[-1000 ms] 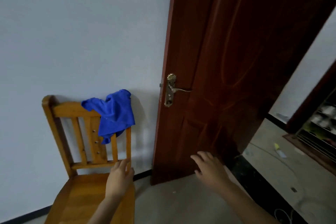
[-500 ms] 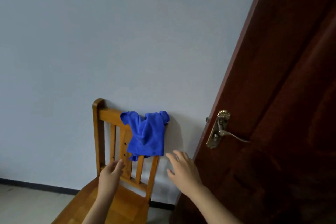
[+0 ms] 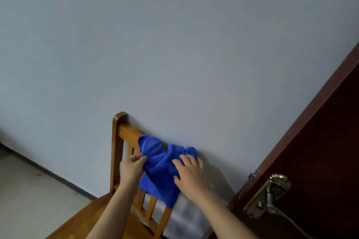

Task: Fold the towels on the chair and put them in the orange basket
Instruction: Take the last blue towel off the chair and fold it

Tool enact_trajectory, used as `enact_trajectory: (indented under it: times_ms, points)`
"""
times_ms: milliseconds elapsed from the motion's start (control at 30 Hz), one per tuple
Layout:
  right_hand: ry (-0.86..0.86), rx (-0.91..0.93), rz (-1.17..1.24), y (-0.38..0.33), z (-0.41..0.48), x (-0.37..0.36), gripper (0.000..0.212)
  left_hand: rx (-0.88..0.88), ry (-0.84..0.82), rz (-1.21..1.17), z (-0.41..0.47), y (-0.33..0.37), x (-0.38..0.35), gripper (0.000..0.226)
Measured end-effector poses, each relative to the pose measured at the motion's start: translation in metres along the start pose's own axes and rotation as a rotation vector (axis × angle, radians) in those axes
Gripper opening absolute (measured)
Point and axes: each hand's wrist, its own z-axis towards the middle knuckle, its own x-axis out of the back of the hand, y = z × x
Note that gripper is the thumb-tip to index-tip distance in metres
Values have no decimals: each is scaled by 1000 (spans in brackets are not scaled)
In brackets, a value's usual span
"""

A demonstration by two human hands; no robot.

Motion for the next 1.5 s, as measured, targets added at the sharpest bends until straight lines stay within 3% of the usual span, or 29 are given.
enact_trajectory:
  times_ms: [133, 333, 533, 600, 800, 933, 1067, 1133, 1200, 1300, 1500]
  points:
    - [115, 166, 3, -17, 1, -12, 25, -292, 255, 256, -14, 18, 36, 12]
    - [240, 552, 155, -91, -18, -13, 23, -526, 598, 460, -53, 41, 102, 15]
    - [276, 550, 557, -112, -16, 4, 32, -541, 412, 690, -109, 47, 164, 15]
    - [183, 548, 701, -115, -11, 13, 35, -519, 355, 779, -131, 41, 169, 16]
    - [-485, 738, 987, -140, -19, 46, 64, -490, 372, 813, -188, 39, 169, 22]
    - [-840, 758, 1178, -155, -34, 54, 51, -465, 331, 826, -210, 42, 178, 24]
    - [-993, 799, 1279, -168, -47, 55, 27, -481, 316, 824, -229, 39, 197, 23]
    - [-1037, 800, 1302, -173, -49, 54, 40, -474, 324, 793, -240, 35, 210, 29]
    - [-1091, 822, 1310, -177, -49, 55, 51, -477, 346, 740, -250, 29, 223, 53]
    - [-1203, 853, 1284, -185, -50, 59, 38, -494, 371, 642, -257, 18, 239, 55]
    - [-1159, 896, 1039, -184, -35, 67, 31, -537, 380, 491, -258, 9, 263, 60]
